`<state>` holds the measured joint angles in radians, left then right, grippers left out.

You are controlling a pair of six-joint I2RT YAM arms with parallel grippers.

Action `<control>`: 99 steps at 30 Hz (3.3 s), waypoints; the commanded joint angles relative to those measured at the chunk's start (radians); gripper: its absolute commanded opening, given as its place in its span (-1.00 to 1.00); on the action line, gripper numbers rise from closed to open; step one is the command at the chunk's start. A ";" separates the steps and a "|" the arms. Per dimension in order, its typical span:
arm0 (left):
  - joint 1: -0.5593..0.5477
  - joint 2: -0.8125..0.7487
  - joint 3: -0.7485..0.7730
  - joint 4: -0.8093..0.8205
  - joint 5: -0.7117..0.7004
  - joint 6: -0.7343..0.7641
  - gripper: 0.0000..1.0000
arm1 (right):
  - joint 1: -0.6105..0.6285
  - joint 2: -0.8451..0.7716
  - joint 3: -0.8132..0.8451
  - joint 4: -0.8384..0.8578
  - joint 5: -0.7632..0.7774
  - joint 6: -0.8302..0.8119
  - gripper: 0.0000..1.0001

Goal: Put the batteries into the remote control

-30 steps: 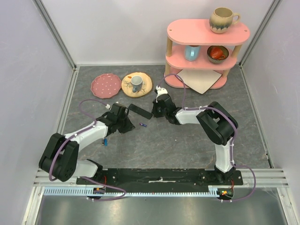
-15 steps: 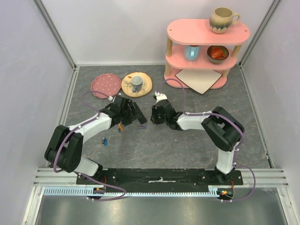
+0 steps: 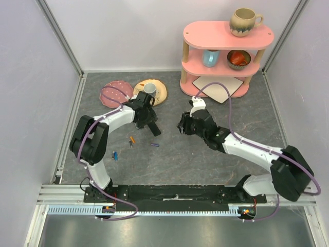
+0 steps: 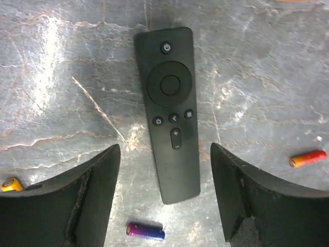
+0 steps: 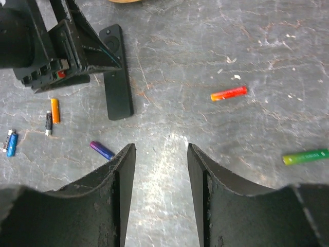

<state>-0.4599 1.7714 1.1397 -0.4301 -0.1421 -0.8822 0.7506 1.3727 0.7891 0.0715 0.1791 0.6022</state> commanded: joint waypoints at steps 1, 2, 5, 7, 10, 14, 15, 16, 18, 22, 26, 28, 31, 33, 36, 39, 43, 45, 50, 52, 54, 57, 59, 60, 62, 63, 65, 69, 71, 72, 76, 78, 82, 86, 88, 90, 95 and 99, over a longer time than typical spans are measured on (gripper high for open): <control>0.003 0.084 0.097 -0.094 -0.077 0.017 0.47 | 0.004 -0.102 -0.051 -0.070 0.017 0.001 0.05; 0.003 0.095 0.115 -0.101 -0.079 0.017 0.46 | 0.004 -0.118 -0.056 -0.070 0.017 0.001 0.06; 0.001 0.134 0.150 -0.113 -0.082 0.009 0.44 | 0.003 -0.173 -0.071 -0.070 0.007 0.007 0.08; -0.002 0.148 0.170 -0.122 -0.088 0.005 0.44 | 0.004 -0.184 -0.082 -0.070 0.000 0.014 0.09; -0.003 0.189 0.221 -0.162 -0.106 0.009 0.43 | 0.004 -0.185 -0.097 -0.070 -0.010 0.022 0.08; -0.011 0.230 0.273 -0.214 -0.132 0.017 0.37 | 0.004 -0.176 -0.114 -0.062 -0.024 0.037 0.09; -0.013 0.240 0.275 -0.222 -0.146 0.019 0.34 | 0.004 -0.176 -0.116 -0.059 -0.029 0.039 0.09; -0.014 0.244 0.278 -0.237 -0.152 0.019 0.31 | 0.004 -0.176 -0.117 -0.058 -0.029 0.042 0.09; -0.014 0.264 0.284 -0.255 -0.172 0.014 0.20 | 0.004 -0.181 -0.117 -0.055 -0.032 0.042 0.09; -0.014 0.299 0.305 -0.306 -0.188 0.012 0.03 | 0.004 -0.190 -0.106 -0.056 -0.038 0.044 0.10; -0.014 0.301 0.304 -0.311 -0.186 0.012 -0.38 | 0.004 -0.213 -0.103 -0.059 -0.036 0.045 0.10; -0.014 0.269 0.305 -0.311 -0.191 0.017 -0.64 | 0.004 -0.219 -0.099 -0.068 -0.036 0.045 0.10; -0.014 0.197 0.302 -0.296 -0.197 0.034 -0.89 | 0.006 -0.239 -0.079 -0.094 -0.035 0.045 0.10; -0.016 0.097 0.292 -0.279 -0.185 0.054 -0.96 | 0.004 -0.250 -0.059 -0.119 -0.038 0.042 0.11; -0.014 -0.056 0.256 -0.259 -0.154 0.066 -0.96 | 0.004 -0.264 -0.021 -0.147 -0.030 0.031 0.11; -0.016 -0.221 0.181 -0.214 -0.090 0.066 -0.96 | 0.004 -0.273 0.016 -0.168 -0.027 0.015 0.11; -0.014 -0.490 -0.112 0.122 0.094 0.092 -0.96 | 0.004 -0.316 -0.011 -0.087 -0.091 -0.021 0.24; -0.014 -0.597 -0.240 0.282 0.233 0.088 -0.96 | 0.003 -0.342 -0.060 0.000 -0.128 -0.001 0.33; -0.016 -0.852 -0.650 0.926 0.412 0.011 -0.96 | -0.010 -0.340 -0.053 0.049 -0.404 0.094 0.67; -0.014 -0.918 -0.724 0.999 0.455 0.003 -0.96 | -0.010 -0.331 -0.086 0.166 -0.487 0.178 0.77; -0.014 -0.947 -0.742 1.066 0.504 0.014 -0.96 | -0.010 -0.328 -0.141 0.316 -0.569 0.247 0.82; -0.013 -0.975 -0.762 1.187 0.573 -0.006 -0.96 | -0.011 -0.317 -0.201 0.465 -0.635 0.332 0.86; -0.013 -0.969 -0.775 1.255 0.614 -0.047 -0.96 | -0.010 -0.310 -0.231 0.557 -0.667 0.375 0.85; -0.013 -0.965 -0.779 1.296 0.625 -0.064 -0.96 | -0.011 -0.310 -0.252 0.583 -0.678 0.387 0.84; -0.013 -0.945 -0.788 1.402 0.648 -0.107 -0.96 | -0.010 -0.307 -0.266 0.643 -0.691 0.413 0.83; -0.013 -0.923 -0.791 1.438 0.674 -0.119 -0.96 | -0.011 -0.308 -0.274 0.655 -0.696 0.418 0.83; -0.013 -0.899 -0.804 1.536 0.703 -0.165 -0.96 | -0.010 -0.322 -0.281 0.685 -0.695 0.427 0.83; -0.013 -0.837 -0.816 1.660 0.737 -0.222 -0.96 | -0.010 -0.348 -0.286 0.706 -0.693 0.426 0.84; -0.013 -0.802 -0.822 1.727 0.742 -0.260 -0.96 | -0.010 -0.357 -0.277 0.664 -0.681 0.409 0.82; -0.013 -0.793 -0.825 1.743 0.745 -0.274 -0.96 | -0.008 -0.363 -0.278 0.654 -0.672 0.391 0.82; -0.014 -0.750 -0.818 1.765 0.753 -0.304 -0.96 | -0.004 -0.351 -0.258 0.630 -0.685 0.354 0.79; -0.014 -0.741 -0.808 1.774 0.754 -0.314 -0.96 | 0.015 -0.337 -0.229 0.561 -0.675 0.321 0.77; -0.014 -0.724 -0.788 1.774 0.763 -0.320 -0.96 | 0.039 -0.314 -0.208 0.537 -0.665 0.288 0.73; -0.014 -0.711 -0.784 1.774 0.768 -0.324 -0.96 | 0.058 -0.291 -0.182 0.560 -0.676 0.291 0.71; -0.016 -0.705 -0.784 1.772 0.768 -0.324 -0.96 | 0.064 -0.274 -0.172 0.565 -0.682 0.288 0.69; -0.016 -0.702 -0.785 1.772 0.768 -0.322 -0.96 | 0.073 -0.255 -0.163 0.570 -0.685 0.288 0.66; -0.016 -0.704 -0.793 1.780 0.763 -0.327 -0.96 | 0.090 -0.216 -0.166 0.623 -0.699 0.306 0.40; -0.016 -0.704 -0.796 1.783 0.759 -0.327 -0.96 | 0.095 -0.193 -0.171 0.654 -0.714 0.323 0.22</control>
<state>-0.4732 1.0691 0.3214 1.2888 0.6090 -1.1839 0.8364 1.1667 0.5907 0.6502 -0.5049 0.9169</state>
